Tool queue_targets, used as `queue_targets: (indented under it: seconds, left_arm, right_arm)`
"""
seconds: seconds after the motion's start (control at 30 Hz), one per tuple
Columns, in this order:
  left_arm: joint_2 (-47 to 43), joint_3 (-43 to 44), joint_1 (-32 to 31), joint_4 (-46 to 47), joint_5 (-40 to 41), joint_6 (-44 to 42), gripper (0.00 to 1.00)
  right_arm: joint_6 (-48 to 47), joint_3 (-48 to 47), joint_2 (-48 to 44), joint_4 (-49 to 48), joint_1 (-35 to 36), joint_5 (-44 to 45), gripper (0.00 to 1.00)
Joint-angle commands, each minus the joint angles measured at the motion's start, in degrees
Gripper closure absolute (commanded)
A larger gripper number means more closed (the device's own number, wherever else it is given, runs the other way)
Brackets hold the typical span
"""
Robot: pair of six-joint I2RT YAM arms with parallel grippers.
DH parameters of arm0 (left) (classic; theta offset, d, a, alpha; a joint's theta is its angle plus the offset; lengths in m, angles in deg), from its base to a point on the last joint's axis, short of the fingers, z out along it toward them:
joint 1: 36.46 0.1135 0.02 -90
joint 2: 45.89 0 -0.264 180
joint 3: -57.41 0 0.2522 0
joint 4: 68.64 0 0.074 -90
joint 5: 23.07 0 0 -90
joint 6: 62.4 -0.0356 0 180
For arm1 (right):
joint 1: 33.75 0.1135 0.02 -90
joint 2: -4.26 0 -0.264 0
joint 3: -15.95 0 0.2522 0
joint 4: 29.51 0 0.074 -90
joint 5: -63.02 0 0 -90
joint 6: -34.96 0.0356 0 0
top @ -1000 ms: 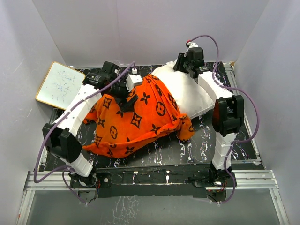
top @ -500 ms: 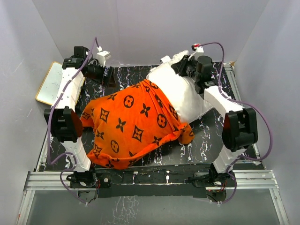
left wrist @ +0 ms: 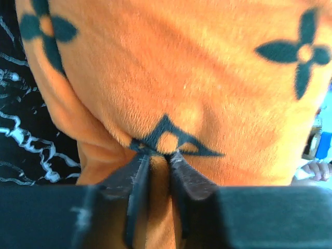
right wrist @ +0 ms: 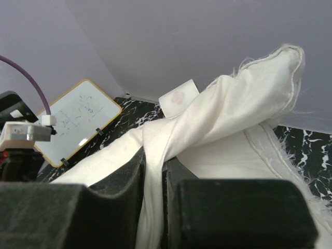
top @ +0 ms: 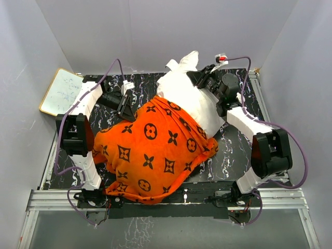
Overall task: Remove the pillowcase from the pillow
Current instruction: Remove the pillow from the pillowcase.
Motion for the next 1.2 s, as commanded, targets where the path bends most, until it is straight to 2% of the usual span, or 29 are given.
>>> queue_targets:
  seconds: [0.0, 0.1, 0.13, 0.2, 0.23, 0.33, 0.47, 0.67, 0.73, 0.77, 0.8, 0.87, 0.9, 0.93, 0.97, 1.03, 1.17]
  left_arm:
    - [-0.6, 11.1, -1.6, -5.0, -12.9, 4.1, 0.95]
    - [2.2, 22.6, -1.5, -3.9, -18.4, 12.4, 0.88]
    - [2.5, 24.4, -1.5, -2.4, -19.8, 15.5, 0.76]
    - [1.3, 23.9, -1.7, -1.5, -21.5, 17.1, 0.19]
    - [0.2, 22.6, -2.1, -2.0, -21.2, 15.6, 0.05]
    - [-3.1, 15.8, -3.2, -5.6, -18.8, 7.9, 0.03]
    - [-6.6, 6.5, -7.0, -5.2, -8.8, 0.1, 0.03]
    - [-11.1, -2.7, -10.2, 12.3, 21.0, 1.5, 0.03]
    - [-11.8, -4.5, -10.5, 14.9, 26.5, -0.9, 0.03]
    - [-11.8, -5.2, -10.6, 15.1, 27.7, -2.5, 0.03]
    - [-11.8, -6.0, -10.7, 15.4, 28.5, -3.3, 0.1]
    - [-11.1, -7.0, -11.3, 15.9, 30.6, -3.7, 0.47]
    - [-10.6, -7.1, -11.6, 16.5, 31.6, -3.1, 0.73]
    - [-10.2, -6.6, -11.7, 17.4, 32.6, -2.1, 0.93]
    - [-9.9, -5.7, -11.6, 18.6, 33.3, -1.2, 1.0]
    - [-9.6, -1.8, -11.6, 20.7, 34.6, 0.3, 1.0]
    - [-6.4, 16.1, -11.5, 24.7, 39.7, 0.2, 1.0]
  right_arm:
    - [-1.4, 0.2, -7.1, -12.9, 0.2, 6.8, 0.92]
    - [-3.0, 0.5, -8.3, -12.6, 0.3, 11.9, 0.92]
    - [-3.4, 0.4, -8.5, -12.6, 0.3, 13.0, 0.92]
    - [-3.9, 0.2, -8.6, -12.8, 0.3, 14.2, 0.92]
    - [-4.1, 0.0, -8.5, -13.0, 0.3, 14.4, 0.92]
    - [-4.3, -0.4, -8.4, -13.5, 0.3, 14.4, 0.92]
    - [-4.2, -0.7, -8.3, -13.9, 0.3, 13.9, 0.92]
    - [-4.5, -0.7, -9.4, -13.9, 0.3, 12.9, 0.92]
    - [-4.5, -0.9, -9.6, -14.1, 0.2, 12.4, 0.92]
    - [-4.2, -1.2, -9.6, -14.3, 0.2, 11.9, 0.92]
    - [-3.9, -1.5, -9.5, -14.4, 0.3, 11.6, 0.92]
    - [-3.1, -2.3, -9.2, -14.9, 0.3, 10.9, 0.92]
    - [-2.6, -2.6, -9.0, -15.2, 0.3, 10.8, 0.92]
    - [-2.3, -2.8, -8.8, -15.3, 0.3, 10.6, 0.92]
    - [-2.0, -3.0, -8.6, -15.4, 0.2, 10.4, 0.92]
    - [-1.5, -3.4, -8.2, -15.7, 0.3, 10.3, 0.92]
    - [-0.4, -5.1, -6.4, -16.9, 0.3, 11.1, 0.92]
